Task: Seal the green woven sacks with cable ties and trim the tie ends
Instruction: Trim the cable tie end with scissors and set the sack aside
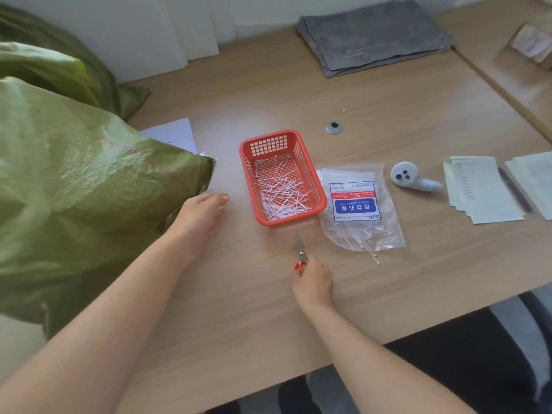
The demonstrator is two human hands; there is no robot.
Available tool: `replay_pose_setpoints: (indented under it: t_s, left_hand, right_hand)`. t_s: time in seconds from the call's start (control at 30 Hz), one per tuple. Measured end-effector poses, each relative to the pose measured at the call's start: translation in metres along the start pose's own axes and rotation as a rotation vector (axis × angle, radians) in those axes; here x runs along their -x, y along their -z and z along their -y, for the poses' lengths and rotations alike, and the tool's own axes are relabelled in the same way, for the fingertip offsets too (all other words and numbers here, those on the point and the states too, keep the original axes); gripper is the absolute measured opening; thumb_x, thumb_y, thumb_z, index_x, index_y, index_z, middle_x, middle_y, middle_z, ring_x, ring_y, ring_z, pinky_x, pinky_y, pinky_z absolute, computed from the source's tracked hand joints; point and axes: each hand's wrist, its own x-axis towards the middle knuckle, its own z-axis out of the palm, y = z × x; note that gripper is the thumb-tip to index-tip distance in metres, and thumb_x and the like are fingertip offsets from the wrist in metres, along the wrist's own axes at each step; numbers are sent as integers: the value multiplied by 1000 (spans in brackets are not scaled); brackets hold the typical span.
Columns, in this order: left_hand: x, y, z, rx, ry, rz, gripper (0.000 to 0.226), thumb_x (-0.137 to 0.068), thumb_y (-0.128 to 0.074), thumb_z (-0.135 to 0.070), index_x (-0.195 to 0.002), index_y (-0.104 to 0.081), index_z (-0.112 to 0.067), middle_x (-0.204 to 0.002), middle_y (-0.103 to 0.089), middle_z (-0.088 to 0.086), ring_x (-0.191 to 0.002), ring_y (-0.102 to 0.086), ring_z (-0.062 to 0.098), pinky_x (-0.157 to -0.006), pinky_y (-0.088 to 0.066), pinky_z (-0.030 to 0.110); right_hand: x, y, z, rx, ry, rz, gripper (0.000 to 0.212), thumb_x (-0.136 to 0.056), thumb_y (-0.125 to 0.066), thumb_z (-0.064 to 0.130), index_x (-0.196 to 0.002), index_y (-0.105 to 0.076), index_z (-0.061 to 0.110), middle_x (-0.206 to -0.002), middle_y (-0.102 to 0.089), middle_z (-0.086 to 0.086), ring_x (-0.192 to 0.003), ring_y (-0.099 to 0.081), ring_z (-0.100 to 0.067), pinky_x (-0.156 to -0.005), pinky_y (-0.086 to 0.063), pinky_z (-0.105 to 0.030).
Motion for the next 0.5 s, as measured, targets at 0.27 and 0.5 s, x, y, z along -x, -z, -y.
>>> replay_pose_setpoints:
  t_s: [0.27, 0.5]
  left_hand:
    - [24, 64, -14, 119, -36, -60, 17, -98, -62, -35, -112, -69, -26, -130, -62, 9, -116, -60, 27, -112, -44, 48]
    - [49, 165, -28, 246, -115, -163, 16, -101, -59, -34, -115, -64, -27, -131, -59, 7, -117, -57, 27, -114, -43, 50]
  right_hand:
    - [36, 11, 97, -102, 227, -42, 49, -99, -53, 45, -141, -63, 23, -134, -70, -9, -128, -60, -33, -107, -46, -38]
    - [80, -1, 202, -61, 452, -47, 49, -101, -48, 48, -142, -61, 24, -136, -68, -8, -128, -60, -31, -100, -47, -37]
